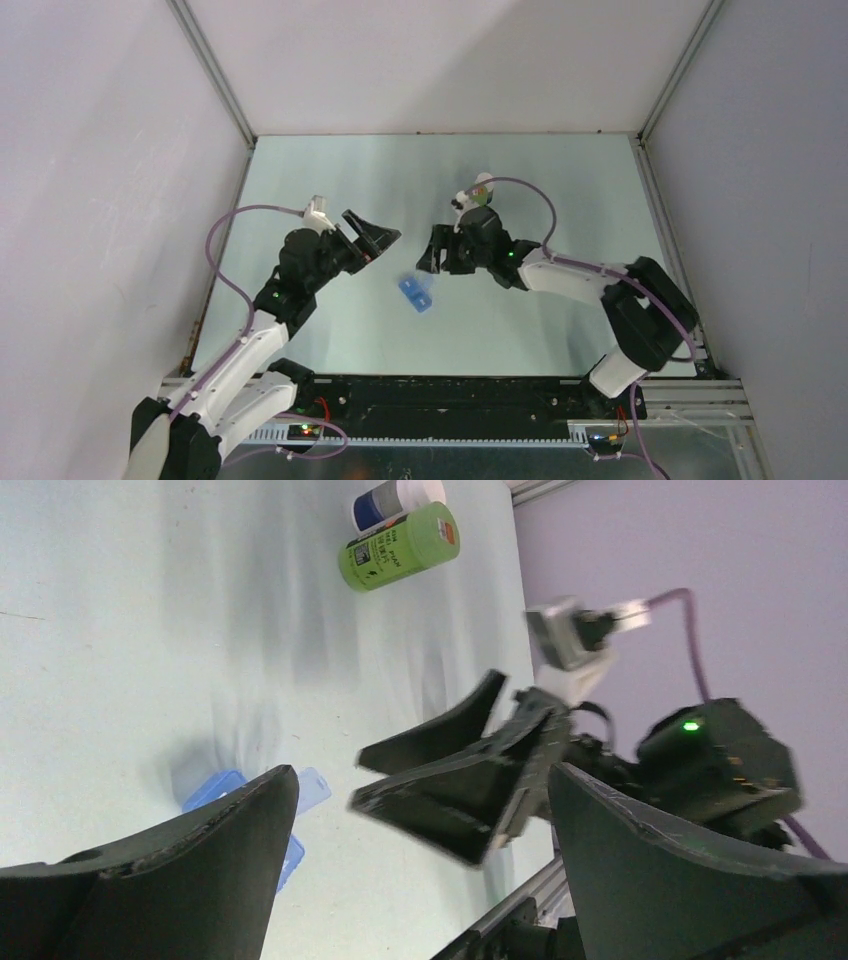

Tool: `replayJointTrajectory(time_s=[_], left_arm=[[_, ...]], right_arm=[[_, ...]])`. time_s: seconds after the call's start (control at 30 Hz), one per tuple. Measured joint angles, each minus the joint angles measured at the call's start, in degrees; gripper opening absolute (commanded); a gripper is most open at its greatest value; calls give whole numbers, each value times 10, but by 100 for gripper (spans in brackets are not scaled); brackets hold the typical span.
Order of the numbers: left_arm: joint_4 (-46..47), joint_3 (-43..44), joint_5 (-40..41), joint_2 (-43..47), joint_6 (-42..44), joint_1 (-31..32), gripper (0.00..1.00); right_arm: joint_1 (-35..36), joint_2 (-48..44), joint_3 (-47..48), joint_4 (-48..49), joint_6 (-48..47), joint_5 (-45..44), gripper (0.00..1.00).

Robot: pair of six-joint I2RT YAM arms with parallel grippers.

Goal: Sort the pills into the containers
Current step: Place the pill container at the center of the board, then pick up the pill bottle at the center of the board.

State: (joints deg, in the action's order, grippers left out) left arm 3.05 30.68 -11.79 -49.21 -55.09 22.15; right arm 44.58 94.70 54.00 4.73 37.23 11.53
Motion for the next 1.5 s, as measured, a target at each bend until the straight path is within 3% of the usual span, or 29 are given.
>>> replayJointTrajectory(time_s=[0.13,0.33,0.5,0.63,0.97,1.13,1.5], left_arm=[[-9,0,12,6,11,-1,99],[-24,1,32,12,28,-2,99],[-32,2,42,13,37,-2,99],[-35,2,42,13,41,-2,99],[-37,2,42,13,42,-2,99],[-37,2,42,13,42,-2,99],[-37,2,42,12,42,-2,99]], right_arm=[[-32,-68,0,-48,4,-52,74],[-82,-100,11,-117,11,-185,86],[-85,-52,85,-155,-4,-278,87],[-87,38,195,-191,-14,-336,87],[-87,189,387,-307,-2,-442,74],[-87,215,409,-343,12,-463,73],[-95,240,422,-358,33,-484,58]])
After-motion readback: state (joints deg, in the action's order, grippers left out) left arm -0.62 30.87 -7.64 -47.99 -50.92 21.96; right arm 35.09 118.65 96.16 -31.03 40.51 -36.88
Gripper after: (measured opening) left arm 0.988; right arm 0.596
